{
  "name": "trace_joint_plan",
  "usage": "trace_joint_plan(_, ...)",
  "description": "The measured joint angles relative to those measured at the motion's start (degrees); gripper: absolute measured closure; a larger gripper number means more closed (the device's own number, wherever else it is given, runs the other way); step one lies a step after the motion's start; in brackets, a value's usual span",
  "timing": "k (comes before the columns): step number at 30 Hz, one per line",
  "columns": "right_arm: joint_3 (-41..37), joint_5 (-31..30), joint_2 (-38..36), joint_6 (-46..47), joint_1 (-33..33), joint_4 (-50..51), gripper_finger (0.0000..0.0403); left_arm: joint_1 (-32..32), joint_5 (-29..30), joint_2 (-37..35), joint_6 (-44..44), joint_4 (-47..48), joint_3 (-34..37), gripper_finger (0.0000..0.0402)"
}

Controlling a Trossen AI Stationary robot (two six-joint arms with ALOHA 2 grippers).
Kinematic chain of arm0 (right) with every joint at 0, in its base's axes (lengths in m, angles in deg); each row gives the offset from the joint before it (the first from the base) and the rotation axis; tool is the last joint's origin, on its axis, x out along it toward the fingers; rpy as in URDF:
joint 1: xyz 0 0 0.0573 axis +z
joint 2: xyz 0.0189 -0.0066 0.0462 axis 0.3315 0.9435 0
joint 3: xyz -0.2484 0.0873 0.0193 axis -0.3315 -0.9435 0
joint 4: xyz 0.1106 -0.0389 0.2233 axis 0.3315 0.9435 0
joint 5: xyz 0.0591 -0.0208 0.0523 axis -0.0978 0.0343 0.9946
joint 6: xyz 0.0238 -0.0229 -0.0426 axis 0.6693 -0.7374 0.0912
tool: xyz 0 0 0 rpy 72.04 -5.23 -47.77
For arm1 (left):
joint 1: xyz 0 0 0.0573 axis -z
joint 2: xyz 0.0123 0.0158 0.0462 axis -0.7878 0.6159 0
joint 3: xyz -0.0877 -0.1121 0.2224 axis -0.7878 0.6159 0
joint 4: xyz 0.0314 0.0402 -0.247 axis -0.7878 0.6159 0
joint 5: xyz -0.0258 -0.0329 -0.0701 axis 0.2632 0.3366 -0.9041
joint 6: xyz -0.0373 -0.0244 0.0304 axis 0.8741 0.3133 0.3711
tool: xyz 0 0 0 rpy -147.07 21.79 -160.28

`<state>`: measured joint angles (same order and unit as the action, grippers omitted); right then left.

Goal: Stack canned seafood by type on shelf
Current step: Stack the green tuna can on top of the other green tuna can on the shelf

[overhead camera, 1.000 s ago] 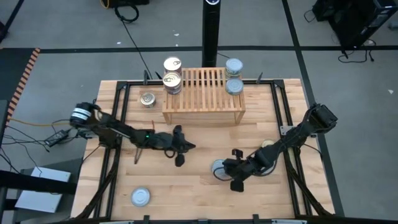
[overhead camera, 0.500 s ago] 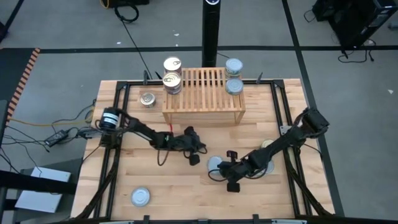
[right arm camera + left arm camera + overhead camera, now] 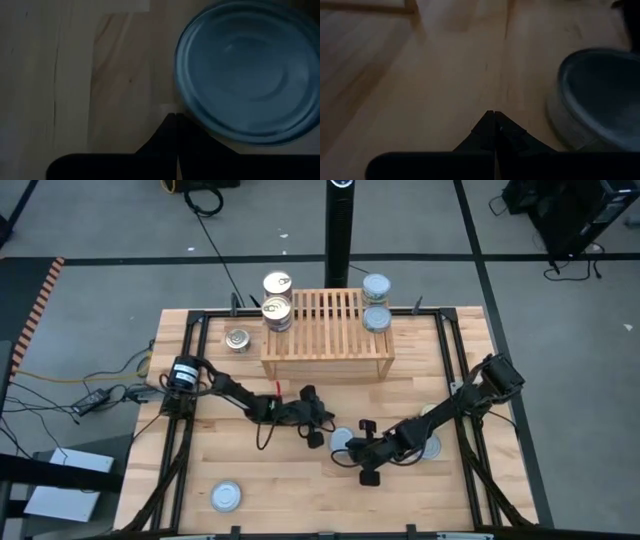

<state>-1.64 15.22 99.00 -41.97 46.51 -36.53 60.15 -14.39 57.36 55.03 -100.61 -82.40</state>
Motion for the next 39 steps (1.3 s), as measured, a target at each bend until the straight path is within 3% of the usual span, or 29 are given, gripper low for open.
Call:
trace_joint_plan(15, 0.6, -4.6, -2.3, 0.5, 1.9, -1.3, 0.0396, 0.2, 2.0, -7.1, -5.9, 3.5, 2.5, 0.0398)
trace_joint_plan(23, 0.1, -8.5, -2.1, 2.9, 2.8, -1.4, 0.0396, 0.1, 1.4, -6.5, -6.1, 3.8, 2.5, 0.0398)
trace_joint_plan(35, 0.1, -11.7, -2.1, -2.9, -1.5, -2.5, 0.0396, 0.1, 1.3, -2.0, -6.8, 2.5, 2.5, 0.0398)
trace_joint_plan(39, 0.1, -15.6, -2.1, -4.4, -1.9, -3.3, 0.0396, 0.2, 1.2, -1.8, -6.6, 2.4, 2.5, 0.0398)
